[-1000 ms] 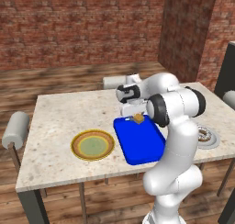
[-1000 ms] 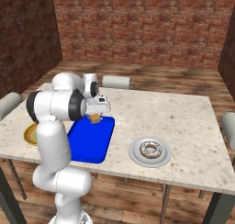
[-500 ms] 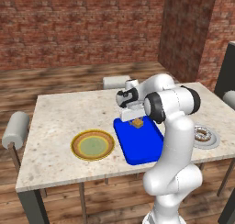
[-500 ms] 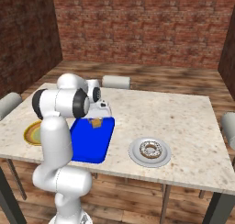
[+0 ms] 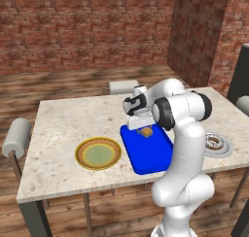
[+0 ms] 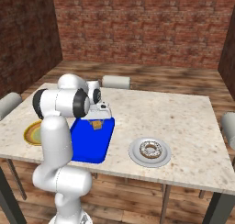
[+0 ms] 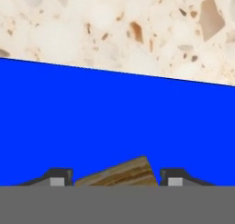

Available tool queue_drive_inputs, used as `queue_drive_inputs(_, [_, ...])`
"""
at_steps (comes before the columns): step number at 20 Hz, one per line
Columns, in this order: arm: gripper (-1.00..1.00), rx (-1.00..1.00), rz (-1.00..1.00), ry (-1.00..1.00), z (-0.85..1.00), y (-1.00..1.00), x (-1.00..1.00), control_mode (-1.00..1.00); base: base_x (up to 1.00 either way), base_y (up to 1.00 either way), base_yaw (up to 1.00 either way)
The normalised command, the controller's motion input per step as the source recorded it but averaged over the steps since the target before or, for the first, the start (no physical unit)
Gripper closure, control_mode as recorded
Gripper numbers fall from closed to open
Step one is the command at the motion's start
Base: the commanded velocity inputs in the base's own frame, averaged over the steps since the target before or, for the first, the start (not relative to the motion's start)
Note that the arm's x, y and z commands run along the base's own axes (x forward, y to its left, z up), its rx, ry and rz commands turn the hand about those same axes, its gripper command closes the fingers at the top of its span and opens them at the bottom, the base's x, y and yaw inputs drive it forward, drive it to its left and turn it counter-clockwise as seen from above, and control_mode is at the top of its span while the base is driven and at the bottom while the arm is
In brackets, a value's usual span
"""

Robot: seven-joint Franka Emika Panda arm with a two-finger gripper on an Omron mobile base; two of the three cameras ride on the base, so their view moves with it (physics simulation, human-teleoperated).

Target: Move the dessert items from the plates to the tray.

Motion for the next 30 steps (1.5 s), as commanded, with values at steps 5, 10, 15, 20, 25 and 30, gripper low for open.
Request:
queue_drive_inputs(5, [-1.0,0.0,0.0,0.0,0.0,0.0,0.0,-1.0,0.0,0.0,0.0])
queue_drive_inputs(10, [-1.0,0.02,-0.02,-0.02,0.23,-0.05,-0.07,-1.0,0.0,0.0,0.0])
queue_drive_inputs(15, [-1.0,0.04,-0.02,-0.01,0.96,-0.28,-0.25,-1.0,0.0,0.0,0.0])
queue_drive_inputs(20, [-1.0,0.02,-0.03,0.0,1.0,-0.54,-0.53,-1.0,0.0,0.0,0.0])
queue_drive_inputs(25, [-1.0,0.02,0.0,0.0,0.66,-0.76,-0.48,-1.0,0.0,0.0,0.0])
queue_drive_inputs(30, [-1.0,0.0,-0.11,-0.01,0.04,-0.93,-0.58,-1.0,0.0,0.0,0.0])
